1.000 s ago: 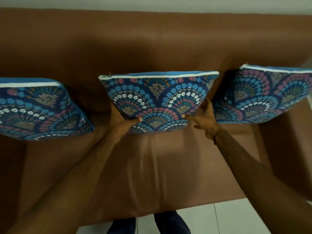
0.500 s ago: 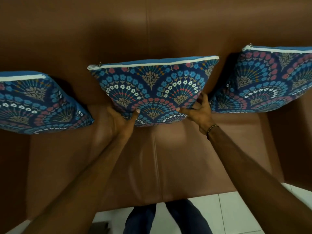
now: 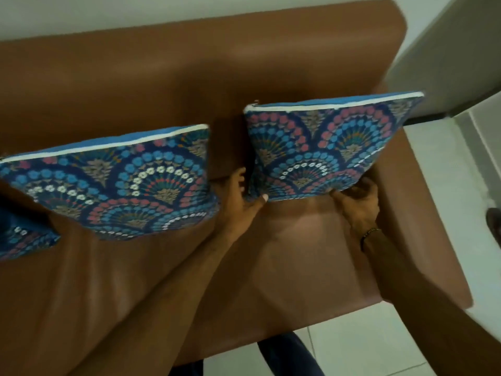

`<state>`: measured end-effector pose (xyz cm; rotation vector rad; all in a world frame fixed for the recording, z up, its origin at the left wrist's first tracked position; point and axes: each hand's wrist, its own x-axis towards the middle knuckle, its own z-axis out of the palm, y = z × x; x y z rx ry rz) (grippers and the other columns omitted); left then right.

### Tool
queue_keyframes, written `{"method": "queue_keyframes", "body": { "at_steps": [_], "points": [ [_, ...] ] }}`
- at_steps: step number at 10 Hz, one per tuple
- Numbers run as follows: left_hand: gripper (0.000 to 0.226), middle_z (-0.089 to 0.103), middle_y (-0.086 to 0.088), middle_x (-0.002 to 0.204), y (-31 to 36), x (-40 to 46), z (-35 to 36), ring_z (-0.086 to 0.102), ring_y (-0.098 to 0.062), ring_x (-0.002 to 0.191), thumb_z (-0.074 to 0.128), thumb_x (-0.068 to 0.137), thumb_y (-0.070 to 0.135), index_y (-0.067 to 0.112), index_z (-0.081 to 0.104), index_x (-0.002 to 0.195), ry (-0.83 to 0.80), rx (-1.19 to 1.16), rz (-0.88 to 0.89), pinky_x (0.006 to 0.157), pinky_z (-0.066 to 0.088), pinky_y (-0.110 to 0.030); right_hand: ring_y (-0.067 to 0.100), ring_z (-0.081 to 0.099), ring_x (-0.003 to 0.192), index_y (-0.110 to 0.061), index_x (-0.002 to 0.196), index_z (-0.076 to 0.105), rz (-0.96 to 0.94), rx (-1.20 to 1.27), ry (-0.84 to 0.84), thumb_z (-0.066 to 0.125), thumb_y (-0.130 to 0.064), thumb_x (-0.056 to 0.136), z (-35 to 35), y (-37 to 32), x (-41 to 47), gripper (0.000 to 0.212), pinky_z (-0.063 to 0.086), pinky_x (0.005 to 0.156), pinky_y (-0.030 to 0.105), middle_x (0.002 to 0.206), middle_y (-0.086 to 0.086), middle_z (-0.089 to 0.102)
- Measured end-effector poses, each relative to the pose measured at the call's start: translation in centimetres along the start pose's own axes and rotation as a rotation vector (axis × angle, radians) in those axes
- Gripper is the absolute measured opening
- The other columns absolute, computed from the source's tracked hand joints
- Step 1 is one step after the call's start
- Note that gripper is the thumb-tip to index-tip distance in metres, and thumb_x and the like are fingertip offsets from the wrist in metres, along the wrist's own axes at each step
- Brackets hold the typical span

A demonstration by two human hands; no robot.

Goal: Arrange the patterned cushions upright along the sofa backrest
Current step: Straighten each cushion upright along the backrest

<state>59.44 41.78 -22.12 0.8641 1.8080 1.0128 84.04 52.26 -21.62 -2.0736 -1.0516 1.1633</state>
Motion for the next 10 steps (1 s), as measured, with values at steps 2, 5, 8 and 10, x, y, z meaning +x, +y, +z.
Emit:
{"method": "queue_keyframes", "body": {
  "at_steps": [2,5,8,10],
  "points": [
    [0.115,0.036,0.01,0.146,3.6,5.3,5.2,0.04,-0.003,0.131,0.093,0.076,0.015,0.015,0.014,0.16,0.022,-0.027,-0.008,0.1,0.036,0.003,0.011,0.061,0.123,-0.029,0.153,0.031,-0.13,0.005,-0.375,0.097,-0.004,0.067,-2.6,-3.5,9.5,0.111,0.059,0.077,0.02,0.144,-0.008,0.055],
    [0.102,0.043,0.008,0.136,2.8,4.3,6.9,0.046,0.006,0.123,0.09,0.078,0.008,0.002,0.023,0.154,0.171,0.005,0.027,0.089,0.032,0.011,0.015,0.063,0.129,-0.029,0.154,0.037,-0.142,0.142,-0.386,0.1,-0.009,0.065,-2.6,-2.2,10.3,0.111,0.062,0.099,0.042,0.144,-0.007,0.06],
    [0.086,0.04,-0.017,0.161,5.6,-2.8,-2.4,0.045,-0.033,0.145,0.075,0.093,0.019,0.011,0.023,0.162,0.155,0.363,0.17,0.119,0.04,-0.047,0.029,0.057,0.138,-0.018,0.16,0.033,-0.331,-0.082,-0.178,0.086,-0.056,0.069,-2.3,-5.5,-3.1,0.112,0.049,0.113,0.053,0.154,0.008,0.055],
    [0.062,0.05,-0.017,0.152,14.7,-9.6,-18.0,0.049,-0.036,0.139,0.06,0.102,0.034,0.008,0.041,0.154,0.264,0.677,0.458,0.112,0.046,-0.05,0.038,0.045,0.147,-0.016,0.167,0.021,-0.839,-0.36,-0.154,0.068,-0.068,0.085,-2.6,-18.5,-16.2,0.108,0.039,0.116,0.064,0.16,0.014,0.048]
  ]
}}
